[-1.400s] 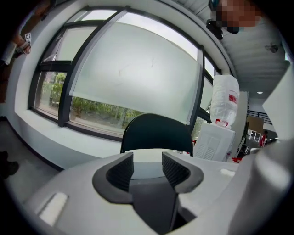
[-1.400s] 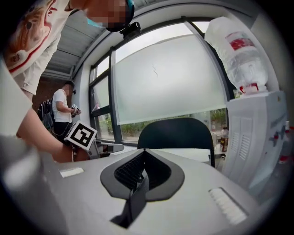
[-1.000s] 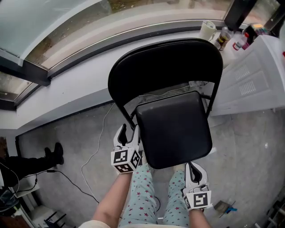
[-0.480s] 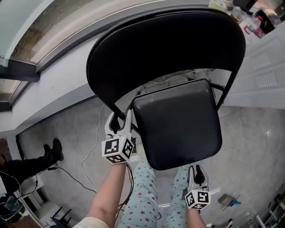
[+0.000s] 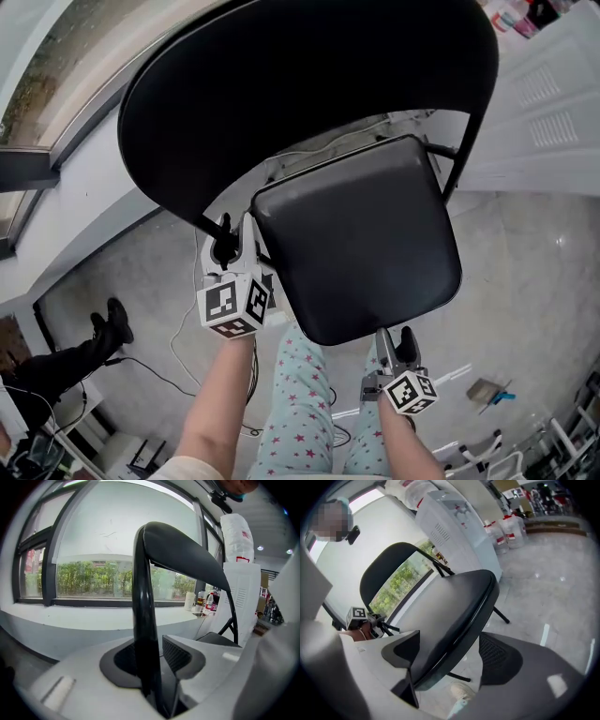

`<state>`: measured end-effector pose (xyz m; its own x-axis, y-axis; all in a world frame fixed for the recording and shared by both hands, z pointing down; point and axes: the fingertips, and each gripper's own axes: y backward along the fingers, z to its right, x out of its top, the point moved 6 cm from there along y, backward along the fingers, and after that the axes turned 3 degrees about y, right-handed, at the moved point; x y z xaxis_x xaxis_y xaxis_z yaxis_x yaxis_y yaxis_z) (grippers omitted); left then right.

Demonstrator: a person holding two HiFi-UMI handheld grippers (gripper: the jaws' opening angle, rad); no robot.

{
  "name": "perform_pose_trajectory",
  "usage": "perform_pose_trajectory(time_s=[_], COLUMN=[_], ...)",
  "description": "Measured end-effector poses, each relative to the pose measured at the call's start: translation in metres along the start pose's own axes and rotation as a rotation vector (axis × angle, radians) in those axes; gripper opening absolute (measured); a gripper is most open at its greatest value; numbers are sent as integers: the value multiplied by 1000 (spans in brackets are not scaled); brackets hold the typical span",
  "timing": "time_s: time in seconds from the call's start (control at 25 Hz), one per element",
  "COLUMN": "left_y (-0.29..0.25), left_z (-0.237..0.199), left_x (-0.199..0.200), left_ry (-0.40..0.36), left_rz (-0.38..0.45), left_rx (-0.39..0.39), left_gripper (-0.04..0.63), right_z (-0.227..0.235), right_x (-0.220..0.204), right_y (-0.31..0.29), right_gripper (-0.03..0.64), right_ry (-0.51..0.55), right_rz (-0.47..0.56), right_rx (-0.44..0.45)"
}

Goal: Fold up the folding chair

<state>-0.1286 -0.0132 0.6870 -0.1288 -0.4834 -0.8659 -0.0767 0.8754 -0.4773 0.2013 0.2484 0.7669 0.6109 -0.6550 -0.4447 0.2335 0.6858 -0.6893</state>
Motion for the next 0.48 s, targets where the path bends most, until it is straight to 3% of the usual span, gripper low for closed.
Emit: perform_pose_trajectory(time_s=[0.28, 0.48], left_y=[-3, -4], left_z=[-1, -1], left_x=[13, 15], left_ry=[-26, -44], left_rz=[26, 30], left_rx=[-33, -37], left_gripper=[133, 126], right_z=[2, 5], right_x=[-15, -17], right_y=[-32, -56], right_gripper=[452, 463], right_ry=[-362, -443], right_rz=[50, 70], right_rx=[164, 301])
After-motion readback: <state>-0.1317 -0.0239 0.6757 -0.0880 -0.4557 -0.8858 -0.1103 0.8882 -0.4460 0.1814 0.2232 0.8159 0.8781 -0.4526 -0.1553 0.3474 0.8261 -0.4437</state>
